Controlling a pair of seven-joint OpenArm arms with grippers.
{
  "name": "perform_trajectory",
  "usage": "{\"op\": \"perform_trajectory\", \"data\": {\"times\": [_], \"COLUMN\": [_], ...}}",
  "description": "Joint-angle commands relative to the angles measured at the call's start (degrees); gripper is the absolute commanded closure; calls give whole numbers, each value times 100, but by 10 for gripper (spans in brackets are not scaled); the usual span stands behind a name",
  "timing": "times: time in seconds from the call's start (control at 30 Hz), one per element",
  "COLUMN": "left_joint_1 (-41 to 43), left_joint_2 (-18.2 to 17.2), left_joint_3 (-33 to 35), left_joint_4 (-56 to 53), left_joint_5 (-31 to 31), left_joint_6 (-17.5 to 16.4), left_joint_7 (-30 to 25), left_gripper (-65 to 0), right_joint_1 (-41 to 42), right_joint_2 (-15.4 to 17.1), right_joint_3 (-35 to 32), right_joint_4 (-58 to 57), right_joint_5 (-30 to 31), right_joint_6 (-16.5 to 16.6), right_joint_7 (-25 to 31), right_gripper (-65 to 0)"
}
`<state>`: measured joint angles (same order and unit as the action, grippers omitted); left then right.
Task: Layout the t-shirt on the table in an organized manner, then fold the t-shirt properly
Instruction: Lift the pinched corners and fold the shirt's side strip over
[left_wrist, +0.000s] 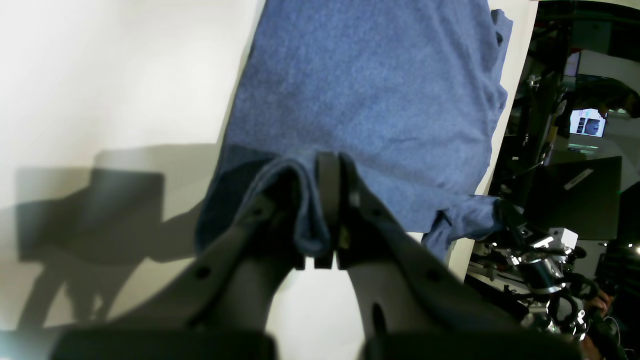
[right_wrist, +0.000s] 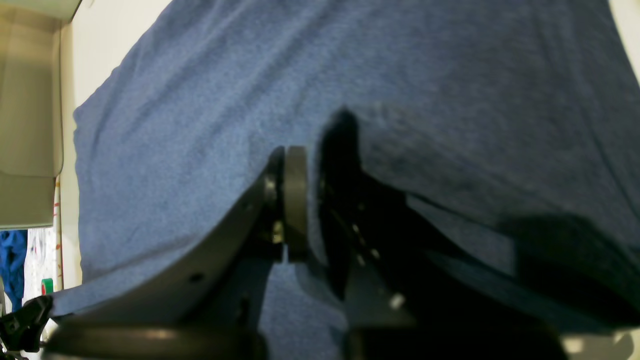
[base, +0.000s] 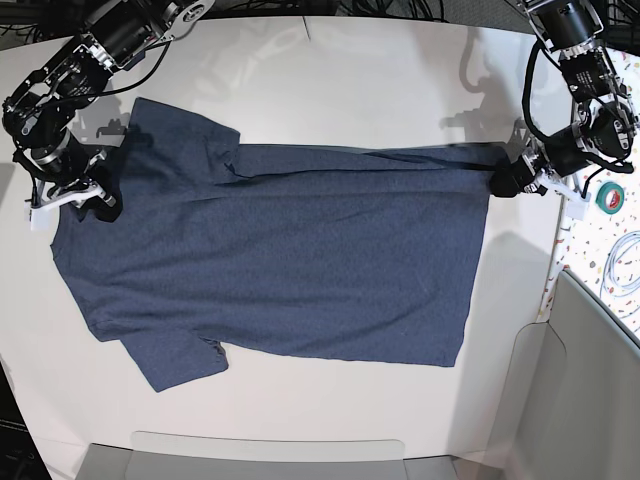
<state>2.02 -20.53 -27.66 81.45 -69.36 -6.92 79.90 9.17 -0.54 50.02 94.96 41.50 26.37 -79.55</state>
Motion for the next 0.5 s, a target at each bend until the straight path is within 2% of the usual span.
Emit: {"op": "perform_trajectory", "data": {"times": [0.0,0.3,0.37,0.47], "left_joint_1": [-66,-66,-66,-66], "left_joint_2": [-114,-114,-114,-114], "left_joint_3": [89,212,212,212], "left_joint_4": [79,79,79,79], "left_joint_5": [-110,-110,-110,-110], "left_joint_6": [-7,2,2,2], "left_joint_7": [10,10,10,10], "left_gripper": [-1,-8,-33,-110], "right_joint_1": [116,90,72,72], "right_joint_2": [67,84,84,93], "right_joint_3": [-13,-4,-4,-13], "right_joint_4": [82,-542,-586,-586], "right_joint_5": [31,-92,-92,-92], "right_joint_6": [14,14,14,14], "right_joint_7": [100,100,100,100], "right_gripper": [0,0,0,0]}}
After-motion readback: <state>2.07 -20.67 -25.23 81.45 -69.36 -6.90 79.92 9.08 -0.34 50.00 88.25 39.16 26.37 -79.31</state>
